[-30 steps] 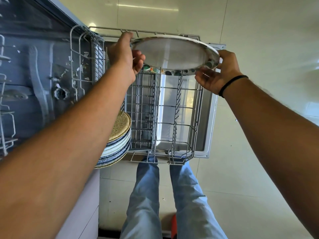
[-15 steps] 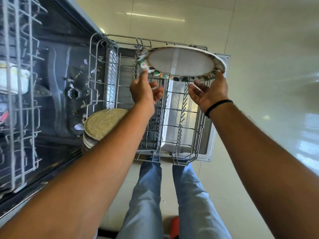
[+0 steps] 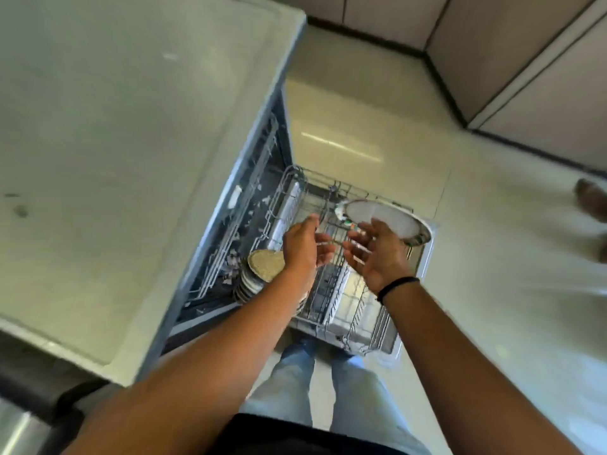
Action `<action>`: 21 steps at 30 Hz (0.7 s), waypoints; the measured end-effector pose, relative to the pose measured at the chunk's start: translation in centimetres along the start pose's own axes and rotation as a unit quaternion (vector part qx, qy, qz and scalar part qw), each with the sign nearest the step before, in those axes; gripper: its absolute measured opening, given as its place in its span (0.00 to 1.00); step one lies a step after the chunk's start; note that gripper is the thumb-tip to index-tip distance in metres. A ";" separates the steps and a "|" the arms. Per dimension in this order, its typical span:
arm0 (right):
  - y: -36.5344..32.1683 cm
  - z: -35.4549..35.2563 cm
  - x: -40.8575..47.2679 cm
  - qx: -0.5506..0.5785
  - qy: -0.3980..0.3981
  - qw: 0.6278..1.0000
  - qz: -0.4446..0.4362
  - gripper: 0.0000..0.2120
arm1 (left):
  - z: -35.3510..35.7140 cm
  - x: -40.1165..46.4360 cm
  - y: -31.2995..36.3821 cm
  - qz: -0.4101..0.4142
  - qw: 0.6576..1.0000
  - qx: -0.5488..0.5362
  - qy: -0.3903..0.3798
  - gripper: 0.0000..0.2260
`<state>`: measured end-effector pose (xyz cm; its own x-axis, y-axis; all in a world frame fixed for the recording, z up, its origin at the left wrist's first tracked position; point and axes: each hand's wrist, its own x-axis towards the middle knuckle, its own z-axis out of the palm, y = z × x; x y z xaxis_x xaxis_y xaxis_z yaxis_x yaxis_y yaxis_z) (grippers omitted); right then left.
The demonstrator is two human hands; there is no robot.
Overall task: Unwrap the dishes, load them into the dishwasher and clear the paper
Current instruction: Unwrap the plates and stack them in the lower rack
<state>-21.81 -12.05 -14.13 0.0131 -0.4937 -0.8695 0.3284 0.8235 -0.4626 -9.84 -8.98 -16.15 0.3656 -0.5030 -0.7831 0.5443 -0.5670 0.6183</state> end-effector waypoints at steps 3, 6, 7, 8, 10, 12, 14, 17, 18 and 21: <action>-0.3 3.0 -6.0 -0.034 -0.047 0.998 -0.011 0.12 | -2.3 -5.0 2.5 0.009 0.999 -0.043 0.010 0.09; -1.4 4.5 -10.2 -0.089 -0.086 0.992 -0.038 0.11 | -3.6 -9.0 4.6 0.028 0.998 -0.058 0.013 0.10; -1.7 4.8 -11.2 -0.099 -0.099 0.989 -0.044 0.12 | -4.2 -10.0 5.0 0.032 0.997 -0.066 0.013 0.10; -2.0 5.0 -12.2 -0.112 -0.112 0.986 -0.051 0.12 | -4.9 -11.2 5.5 0.037 0.996 -0.075 0.016 0.09; -2.6 5.5 -13.7 -0.122 -0.128 0.983 -0.057 0.11 | -6.3 -12.9 6.3 0.048 0.995 -0.085 0.025 0.07; -2.8 6.2 -15.3 -0.129 -0.141 0.980 -0.056 0.09 | -8.1 -14.5 6.9 0.060 0.993 -0.094 0.038 0.06; -2.5 7.2 -16.5 -0.141 -0.156 0.976 -0.050 0.08 | -10.1 -16.0 7.4 0.064 0.990 -0.110 0.063 0.05; -0.7 9.6 -17.9 -0.185 -0.186 0.964 -0.048 0.06 | -13.8 -18.2 7.4 0.071 0.978 -0.163 0.109 0.04; 0.4 10.7 -18.6 -0.207 -0.200 0.957 -0.044 0.07 | -15.4 -19.3 7.2 0.081 0.971 -0.190 0.125 0.04; 4.3 14.4 -21.3 -0.266 -0.260 0.928 -0.031 0.06 | -20.1 -22.7 6.6 0.128 0.937 -0.264 0.187 0.04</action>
<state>-7.04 -1.97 4.90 0.5096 -0.4995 -0.7006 -0.1669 0.7414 -0.6500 0.64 11.85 4.38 0.7210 -0.2586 -0.6428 0.6642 -0.0064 0.7476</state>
